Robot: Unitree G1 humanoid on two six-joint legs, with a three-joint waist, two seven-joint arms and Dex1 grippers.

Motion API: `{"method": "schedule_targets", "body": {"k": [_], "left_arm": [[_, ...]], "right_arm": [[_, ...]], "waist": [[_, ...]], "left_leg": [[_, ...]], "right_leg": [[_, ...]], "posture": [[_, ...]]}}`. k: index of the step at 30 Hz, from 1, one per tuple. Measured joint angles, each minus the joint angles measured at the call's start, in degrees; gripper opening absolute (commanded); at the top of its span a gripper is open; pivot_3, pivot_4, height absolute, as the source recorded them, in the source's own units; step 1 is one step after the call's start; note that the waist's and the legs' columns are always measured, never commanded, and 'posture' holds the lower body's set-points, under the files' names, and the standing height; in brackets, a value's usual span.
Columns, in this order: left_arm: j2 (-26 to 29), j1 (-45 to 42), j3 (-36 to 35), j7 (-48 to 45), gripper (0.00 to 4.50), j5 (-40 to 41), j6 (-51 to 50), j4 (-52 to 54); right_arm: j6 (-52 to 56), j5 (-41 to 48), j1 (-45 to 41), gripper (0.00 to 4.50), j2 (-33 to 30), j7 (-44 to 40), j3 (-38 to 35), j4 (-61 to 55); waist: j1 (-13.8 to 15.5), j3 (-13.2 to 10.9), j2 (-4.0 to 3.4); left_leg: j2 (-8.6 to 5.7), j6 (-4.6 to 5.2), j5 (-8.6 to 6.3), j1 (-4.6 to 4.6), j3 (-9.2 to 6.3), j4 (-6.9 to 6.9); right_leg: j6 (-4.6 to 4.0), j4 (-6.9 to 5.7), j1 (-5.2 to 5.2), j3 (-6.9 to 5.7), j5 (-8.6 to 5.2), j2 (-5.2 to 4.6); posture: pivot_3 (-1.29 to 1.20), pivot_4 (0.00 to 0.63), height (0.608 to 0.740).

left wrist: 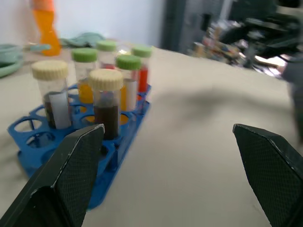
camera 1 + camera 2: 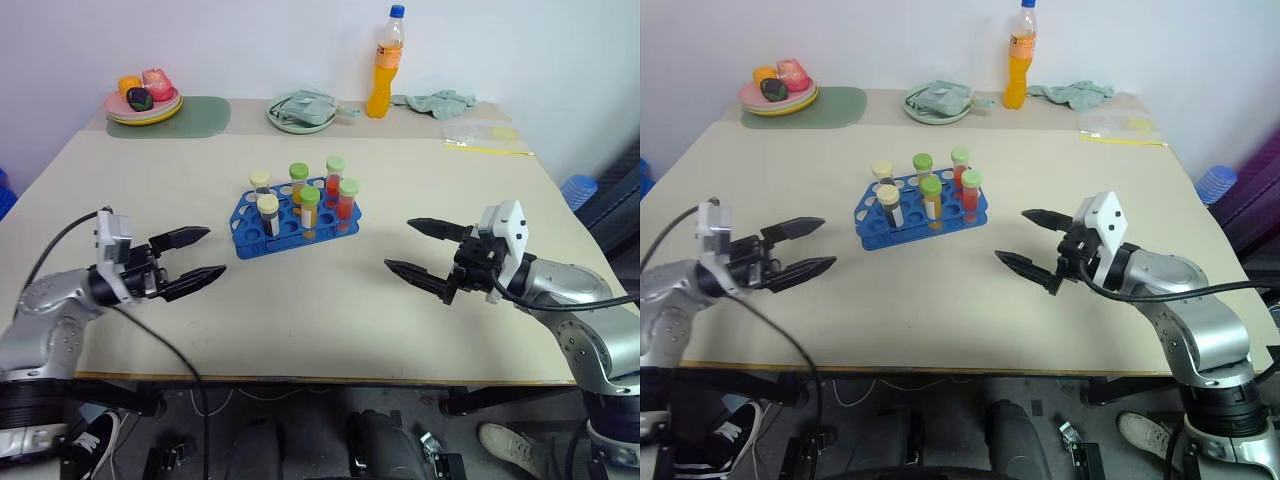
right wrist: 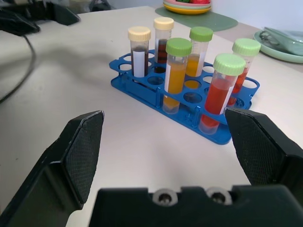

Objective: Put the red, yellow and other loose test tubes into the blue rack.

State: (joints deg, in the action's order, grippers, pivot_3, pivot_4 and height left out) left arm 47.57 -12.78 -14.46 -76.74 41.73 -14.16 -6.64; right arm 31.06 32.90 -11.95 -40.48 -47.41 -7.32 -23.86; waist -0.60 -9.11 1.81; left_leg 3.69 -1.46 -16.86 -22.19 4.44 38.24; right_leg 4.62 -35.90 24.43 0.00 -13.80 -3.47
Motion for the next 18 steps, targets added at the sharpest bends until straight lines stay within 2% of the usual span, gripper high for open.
{"method": "schedule_targets", "body": {"k": [8, 13, 18], "left_arm": [[5.3, -0.2, -3.0, -8.7, 4.48, 1.6, -5.1, -1.8], [10.3, 0.1, -7.8, -9.9, 4.48, 5.0, -14.1, -4.9], [8.6, 2.0, -9.1, -9.0, 4.48, 5.2, -15.7, -3.0]], "right_arm": [[-2.7, 0.3, 6.8, 4.5, -1.0, -3.2, -1.8, -3.3], [-4.4, 0.4, 9.9, 4.5, -3.7, -6.1, -4.7, -3.8], [-5.4, -0.7, 8.6, 4.5, -3.3, -6.2, -3.0, -2.8]], "waist": [[0.0, 0.0, -0.03], [-0.2, 0.0, -0.02], [-0.1, 0.0, -0.04]], "left_leg": [[0.02, 0.0, 0.0, -0.01, 0.02, -0.02], [0.04, 0.0, 0.0, 0.03, 0.03, -0.02], [0.03, 0.0, 0.0, 0.02, 0.06, -0.02]], "right_leg": [[0.0, 0.0, 0.03, 0.0, 0.0, 0.01], [0.0, -0.01, 0.05, 0.0, -0.01, 0.02], [-0.01, -0.01, 0.05, 0.01, -0.02, 0.0]], "posture": [[0.0, 0.15, 0.74], [0.0, 0.15, 0.74], [0.0, 0.15, 0.74]]}}
